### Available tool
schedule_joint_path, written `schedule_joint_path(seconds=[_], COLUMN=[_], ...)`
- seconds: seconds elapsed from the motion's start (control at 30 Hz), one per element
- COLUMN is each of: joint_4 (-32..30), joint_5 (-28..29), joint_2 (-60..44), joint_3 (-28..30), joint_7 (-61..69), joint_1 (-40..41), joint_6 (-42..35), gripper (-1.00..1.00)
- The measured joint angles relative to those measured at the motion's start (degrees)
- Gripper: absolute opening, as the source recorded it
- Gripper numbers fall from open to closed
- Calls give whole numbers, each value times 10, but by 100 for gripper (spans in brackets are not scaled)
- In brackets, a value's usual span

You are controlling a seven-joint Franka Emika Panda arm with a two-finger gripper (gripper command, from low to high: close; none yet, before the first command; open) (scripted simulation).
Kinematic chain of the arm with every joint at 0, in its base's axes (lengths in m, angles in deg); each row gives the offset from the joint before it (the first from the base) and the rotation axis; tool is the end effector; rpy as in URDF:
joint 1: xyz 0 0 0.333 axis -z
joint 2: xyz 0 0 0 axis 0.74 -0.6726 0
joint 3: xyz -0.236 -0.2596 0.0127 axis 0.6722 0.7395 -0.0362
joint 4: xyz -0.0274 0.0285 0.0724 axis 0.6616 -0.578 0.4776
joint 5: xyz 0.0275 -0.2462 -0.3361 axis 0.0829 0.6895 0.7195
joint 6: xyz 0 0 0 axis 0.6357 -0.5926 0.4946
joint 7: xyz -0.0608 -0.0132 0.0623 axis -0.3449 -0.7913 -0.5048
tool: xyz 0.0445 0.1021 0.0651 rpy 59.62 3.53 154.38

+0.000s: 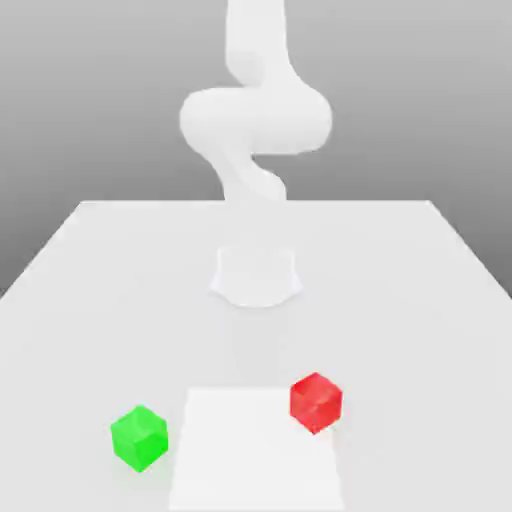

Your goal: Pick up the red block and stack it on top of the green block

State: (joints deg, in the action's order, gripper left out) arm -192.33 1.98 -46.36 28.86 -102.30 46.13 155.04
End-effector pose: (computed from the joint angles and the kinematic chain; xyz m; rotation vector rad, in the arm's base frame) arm 0.3935 0.0083 0.6693 -2.5327 0.9689 -0.9428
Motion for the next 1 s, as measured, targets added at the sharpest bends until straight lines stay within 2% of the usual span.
schedule_joint_path(seconds=[0.57,0.63,0.83,0.87,1.0], joint_4=[-253,-267,-255,-254,-254], joint_5=[-3,-1,2,2,3], joint_2=[-365,-407,-532,-543,-543], joint_3=[-2,-4,-4,-4,-4], joint_7=[225,237,241,240,239], joint_1=[-104,-109,-110,-110,-110], joint_6=[238,270,376,385,384], gripper=[0,0,0,-100,-100])
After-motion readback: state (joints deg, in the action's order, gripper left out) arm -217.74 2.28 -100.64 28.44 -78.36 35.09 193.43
